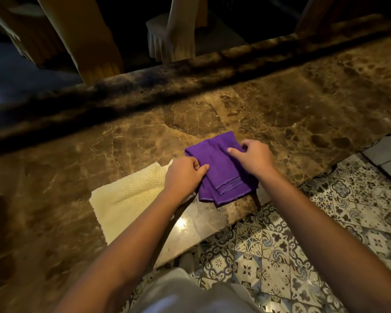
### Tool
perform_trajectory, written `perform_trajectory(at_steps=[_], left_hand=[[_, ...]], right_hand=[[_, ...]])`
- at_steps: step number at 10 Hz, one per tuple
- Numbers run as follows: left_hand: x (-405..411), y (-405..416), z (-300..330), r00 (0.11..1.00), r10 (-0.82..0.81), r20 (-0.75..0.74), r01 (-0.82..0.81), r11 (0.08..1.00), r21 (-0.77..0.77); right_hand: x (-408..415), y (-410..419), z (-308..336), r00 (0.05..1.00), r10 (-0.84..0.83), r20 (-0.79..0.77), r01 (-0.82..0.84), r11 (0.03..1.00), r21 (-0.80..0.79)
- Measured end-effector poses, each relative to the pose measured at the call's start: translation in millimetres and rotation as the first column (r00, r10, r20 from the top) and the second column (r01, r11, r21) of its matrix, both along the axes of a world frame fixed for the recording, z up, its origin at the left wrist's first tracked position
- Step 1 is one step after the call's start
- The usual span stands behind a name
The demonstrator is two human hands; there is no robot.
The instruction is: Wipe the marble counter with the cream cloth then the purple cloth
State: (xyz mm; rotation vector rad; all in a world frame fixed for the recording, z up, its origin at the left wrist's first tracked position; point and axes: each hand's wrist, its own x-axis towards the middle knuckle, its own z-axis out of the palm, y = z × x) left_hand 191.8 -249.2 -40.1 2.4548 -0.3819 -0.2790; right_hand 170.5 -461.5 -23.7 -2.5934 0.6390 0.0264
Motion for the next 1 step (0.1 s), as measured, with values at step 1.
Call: perform_trajectory(at_steps=[1], left_hand=[[2.1,1.2,5.2,1.000,0.017,0.009,-0.017,1.000,0.002]], right_hand=[[3.9,-1.2,9.5,1.000,0.009,0.010,-0.008,0.999,-0.042]])
